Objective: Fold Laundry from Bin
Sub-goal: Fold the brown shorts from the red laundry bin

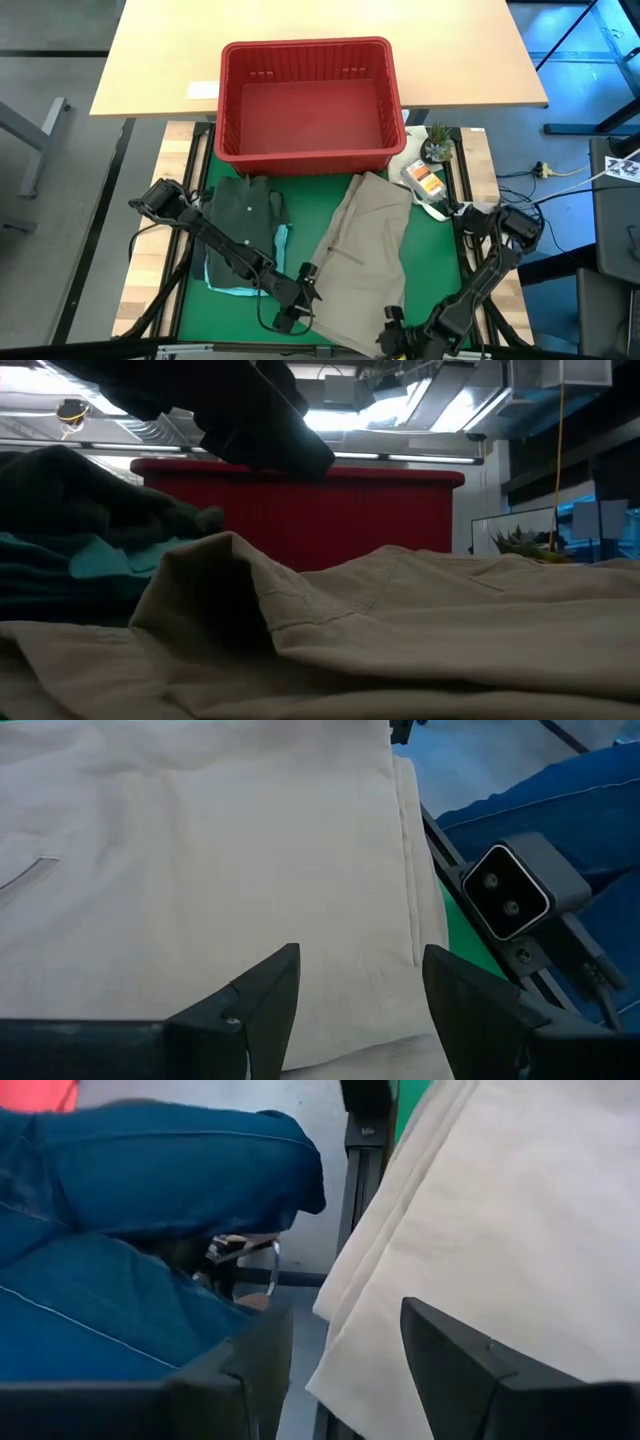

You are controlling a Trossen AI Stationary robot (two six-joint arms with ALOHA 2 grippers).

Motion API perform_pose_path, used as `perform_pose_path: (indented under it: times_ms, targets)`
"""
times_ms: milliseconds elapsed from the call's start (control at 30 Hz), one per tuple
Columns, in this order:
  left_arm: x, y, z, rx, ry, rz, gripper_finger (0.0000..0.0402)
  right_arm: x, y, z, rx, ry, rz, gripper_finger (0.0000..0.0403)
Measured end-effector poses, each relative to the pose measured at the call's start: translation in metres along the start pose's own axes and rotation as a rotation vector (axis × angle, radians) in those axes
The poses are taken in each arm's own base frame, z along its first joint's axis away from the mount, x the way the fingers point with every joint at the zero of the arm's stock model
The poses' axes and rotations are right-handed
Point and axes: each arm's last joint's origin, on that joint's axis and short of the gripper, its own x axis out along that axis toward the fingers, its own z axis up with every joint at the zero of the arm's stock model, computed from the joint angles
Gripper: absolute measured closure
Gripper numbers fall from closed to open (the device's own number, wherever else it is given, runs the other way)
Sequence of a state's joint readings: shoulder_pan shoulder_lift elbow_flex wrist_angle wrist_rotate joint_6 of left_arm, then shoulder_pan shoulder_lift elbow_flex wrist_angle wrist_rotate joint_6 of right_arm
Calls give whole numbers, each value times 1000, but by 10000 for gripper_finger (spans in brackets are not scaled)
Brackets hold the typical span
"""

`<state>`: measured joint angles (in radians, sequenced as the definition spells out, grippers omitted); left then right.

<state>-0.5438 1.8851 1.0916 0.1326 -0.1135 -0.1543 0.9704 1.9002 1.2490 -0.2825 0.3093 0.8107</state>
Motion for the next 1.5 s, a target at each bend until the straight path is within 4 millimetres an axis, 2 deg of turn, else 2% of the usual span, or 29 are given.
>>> perform_pose_path:
  times_ms: [233, 700, 1133, 1333, 1500]
  targets:
    - [0, 0, 0, -1, -1, 8, 195, 13, 2, -5, -140, 16, -27, 214]
    - [0, 1, 0, -3, -4, 27, 195, 17, -6, 3, -104, 81, 36, 211]
    - [0, 1, 0, -2, -4, 27, 195, 18, -6, 4, -112, 62, 20, 103]
    - [0, 1, 0, -1, -4, 27, 195, 37, -4, -3, -258, 46, 37, 103]
    - [0, 1, 0, -1, -4, 27, 195, 44, -7, -7, -327, 40, -12, 113]
